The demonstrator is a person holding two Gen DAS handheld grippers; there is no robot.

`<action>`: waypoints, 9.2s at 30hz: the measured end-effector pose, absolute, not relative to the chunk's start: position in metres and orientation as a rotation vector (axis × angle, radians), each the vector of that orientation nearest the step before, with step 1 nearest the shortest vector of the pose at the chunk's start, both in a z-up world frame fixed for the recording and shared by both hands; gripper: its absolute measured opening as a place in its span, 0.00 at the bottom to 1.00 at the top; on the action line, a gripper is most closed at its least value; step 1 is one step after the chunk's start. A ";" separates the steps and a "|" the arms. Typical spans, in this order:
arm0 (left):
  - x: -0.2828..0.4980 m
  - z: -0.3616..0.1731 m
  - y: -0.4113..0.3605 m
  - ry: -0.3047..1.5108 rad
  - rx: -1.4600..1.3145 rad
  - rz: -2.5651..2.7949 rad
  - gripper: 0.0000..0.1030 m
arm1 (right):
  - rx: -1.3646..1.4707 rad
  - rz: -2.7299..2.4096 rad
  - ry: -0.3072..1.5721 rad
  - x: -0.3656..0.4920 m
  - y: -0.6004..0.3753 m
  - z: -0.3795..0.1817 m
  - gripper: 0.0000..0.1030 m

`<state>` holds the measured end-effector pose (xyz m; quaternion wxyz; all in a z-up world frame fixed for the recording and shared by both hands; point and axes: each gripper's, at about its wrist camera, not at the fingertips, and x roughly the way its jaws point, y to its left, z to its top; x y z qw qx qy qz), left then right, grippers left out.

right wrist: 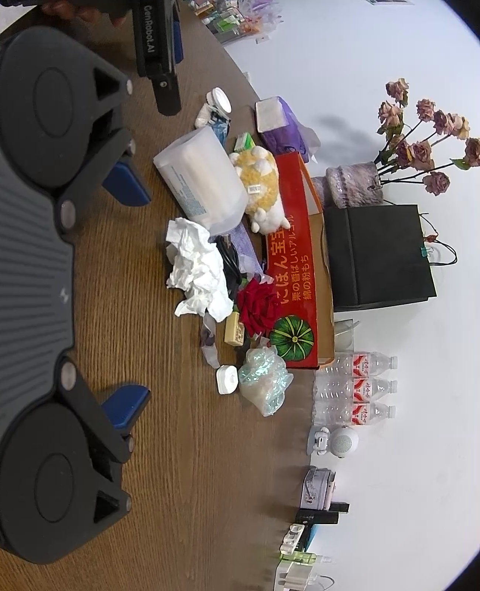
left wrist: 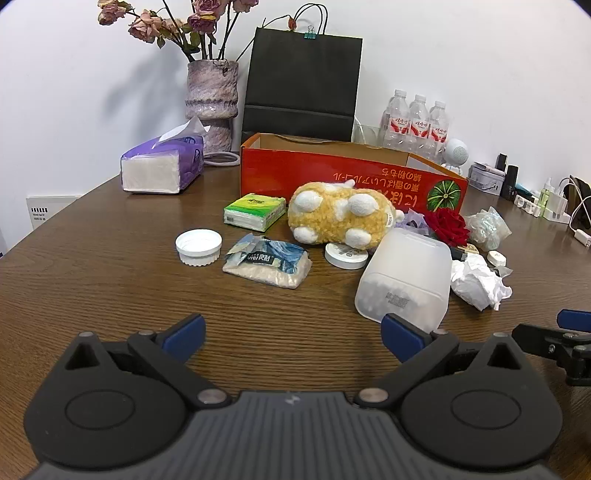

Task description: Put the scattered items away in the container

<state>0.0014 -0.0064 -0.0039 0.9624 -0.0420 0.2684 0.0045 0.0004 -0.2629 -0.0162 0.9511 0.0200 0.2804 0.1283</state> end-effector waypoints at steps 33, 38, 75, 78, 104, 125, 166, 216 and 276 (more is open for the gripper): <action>0.041 0.022 -0.060 0.567 0.036 -0.239 1.00 | -0.125 0.307 0.591 0.026 -0.246 -0.007 1.00; 0.055 0.015 -0.064 0.626 0.073 -0.216 1.00 | -0.192 0.302 0.606 0.041 -0.238 -0.008 1.00; 0.073 0.083 -0.037 0.391 -0.065 -0.231 0.64 | -0.095 0.414 0.389 0.074 -0.235 0.054 0.19; 0.103 0.093 -0.029 0.373 -0.109 -0.204 0.64 | -0.064 0.403 0.368 0.097 -0.228 0.064 0.19; 0.256 0.055 -0.007 0.534 -0.192 0.018 0.87 | 0.052 0.294 0.557 0.280 -0.212 0.039 0.27; 0.238 0.082 -0.013 0.442 -0.129 0.075 1.00 | -0.054 0.245 0.539 0.266 -0.208 0.064 1.00; 0.080 0.023 0.089 0.611 -0.066 0.078 1.00 | -0.051 0.229 0.642 0.097 -0.278 -0.010 1.00; 0.186 0.099 0.002 0.391 -0.082 -0.121 0.40 | 0.006 0.337 0.388 0.193 -0.233 0.086 0.22; 0.240 0.079 -0.009 0.450 -0.098 0.036 1.00 | -0.021 0.278 0.533 0.265 -0.216 0.060 1.00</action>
